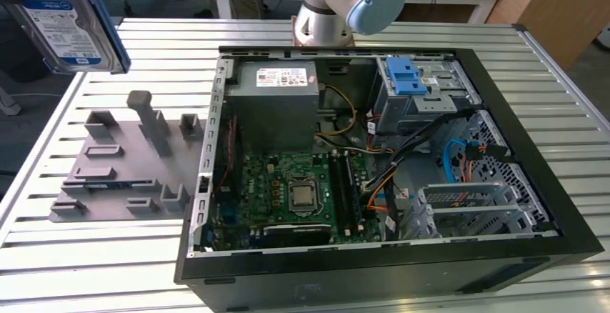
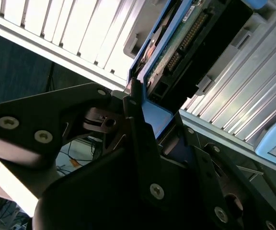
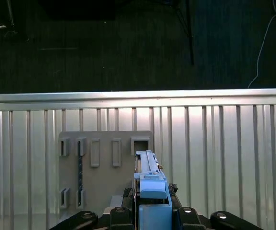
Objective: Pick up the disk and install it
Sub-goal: 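Pick up the disk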
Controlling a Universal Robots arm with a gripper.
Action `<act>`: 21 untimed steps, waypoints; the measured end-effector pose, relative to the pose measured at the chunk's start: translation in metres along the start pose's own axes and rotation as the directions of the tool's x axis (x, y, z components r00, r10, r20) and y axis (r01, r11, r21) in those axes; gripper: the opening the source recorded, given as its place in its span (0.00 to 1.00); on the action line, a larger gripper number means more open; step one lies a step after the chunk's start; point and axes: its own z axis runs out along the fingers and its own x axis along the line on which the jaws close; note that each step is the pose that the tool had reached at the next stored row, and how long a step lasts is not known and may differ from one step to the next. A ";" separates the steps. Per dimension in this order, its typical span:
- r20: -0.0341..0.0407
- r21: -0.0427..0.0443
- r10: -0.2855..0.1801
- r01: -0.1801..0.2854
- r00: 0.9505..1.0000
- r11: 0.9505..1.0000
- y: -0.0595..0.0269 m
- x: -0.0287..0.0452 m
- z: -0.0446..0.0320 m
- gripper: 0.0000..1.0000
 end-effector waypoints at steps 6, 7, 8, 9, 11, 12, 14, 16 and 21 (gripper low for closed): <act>0.000 0.000 0.000 0.000 1.000 1.000 0.0001 -0.0001 -0.0075 0.36; 0.000 0.000 0.000 0.000 1.000 1.000 0.0001 -0.0002 -0.0090 0.36; 0.000 0.000 0.000 0.000 1.000 1.000 0.0002 -0.0002 -0.0103 0.36; 0.000 0.000 0.000 0.000 1.000 1.000 0.0002 -0.0003 -0.0118 0.36; 0.000 0.000 0.000 0.000 1.000 1.000 0.0002 -0.0003 -0.0149 0.36; 0.000 0.000 0.000 0.000 1.000 1.000 0.0003 -0.0003 -0.0164 0.36; 0.000 0.000 0.000 0.000 1.000 1.000 0.0003 -0.0005 -0.0198 0.36; 0.000 0.000 0.000 0.000 1.000 1.000 0.0003 -0.0005 -0.0230 0.36; 0.000 0.000 0.000 0.000 1.000 1.000 0.0005 -0.0007 -0.0307 0.36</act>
